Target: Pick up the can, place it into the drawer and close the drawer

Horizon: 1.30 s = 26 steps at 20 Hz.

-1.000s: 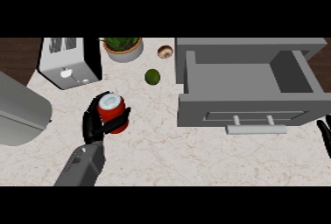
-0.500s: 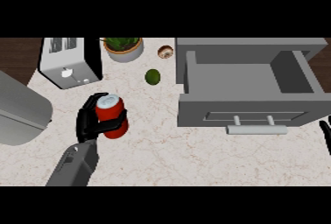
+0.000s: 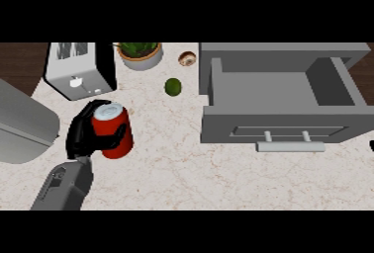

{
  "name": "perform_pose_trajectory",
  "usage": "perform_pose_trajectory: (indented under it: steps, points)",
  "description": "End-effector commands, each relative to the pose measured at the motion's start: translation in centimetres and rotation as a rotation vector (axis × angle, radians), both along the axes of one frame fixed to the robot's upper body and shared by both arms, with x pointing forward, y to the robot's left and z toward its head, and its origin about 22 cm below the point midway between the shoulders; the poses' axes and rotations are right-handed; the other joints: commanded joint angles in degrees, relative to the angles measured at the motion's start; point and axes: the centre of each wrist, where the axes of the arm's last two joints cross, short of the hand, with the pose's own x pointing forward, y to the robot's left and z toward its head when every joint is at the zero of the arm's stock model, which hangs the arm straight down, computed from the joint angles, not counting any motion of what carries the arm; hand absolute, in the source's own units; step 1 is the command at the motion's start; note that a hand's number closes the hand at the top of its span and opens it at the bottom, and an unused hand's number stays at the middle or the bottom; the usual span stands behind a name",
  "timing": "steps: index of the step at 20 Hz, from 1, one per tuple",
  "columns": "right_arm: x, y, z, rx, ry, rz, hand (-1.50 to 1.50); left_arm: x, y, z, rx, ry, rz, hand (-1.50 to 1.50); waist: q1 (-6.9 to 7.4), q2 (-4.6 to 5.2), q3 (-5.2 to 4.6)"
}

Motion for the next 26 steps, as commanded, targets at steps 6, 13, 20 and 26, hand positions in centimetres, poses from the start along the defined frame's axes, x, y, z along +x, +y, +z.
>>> perform_pose_trajectory:
  steps: [6, 13, 20, 26]
  points:
    - [-0.2, -0.5, -0.3, 0.007, -0.007, -0.007, -1.5, 0.1, -5.6, 6.9, 0.039, -0.067, -0.126, 1.5, 0.2, -0.11, 0.04]
    - [-0.8, -0.2, -0.5, 0.014, -0.013, -0.027, -1.5, 1.9, -10.8, 13.5, 0.064, -0.105, -0.177, 1.5, -0.13, -0.11, 0.04]
    - [0.2, 0.3, 0.8, 0.01, -0.019, -0.019, -1.5, 4.1, -15.1, 18.1, 0.092, -0.111, -0.234, 1.5, -0.31, 0.08, 0.0]
    - [-1.5, -0.5, 0.2, 0.001, 0.004, -0.008, -1.5, 5.8, -18.6, 22.0, 0.127, -0.159, -0.269, 1.5, -0.73, 0.1, 0.01]
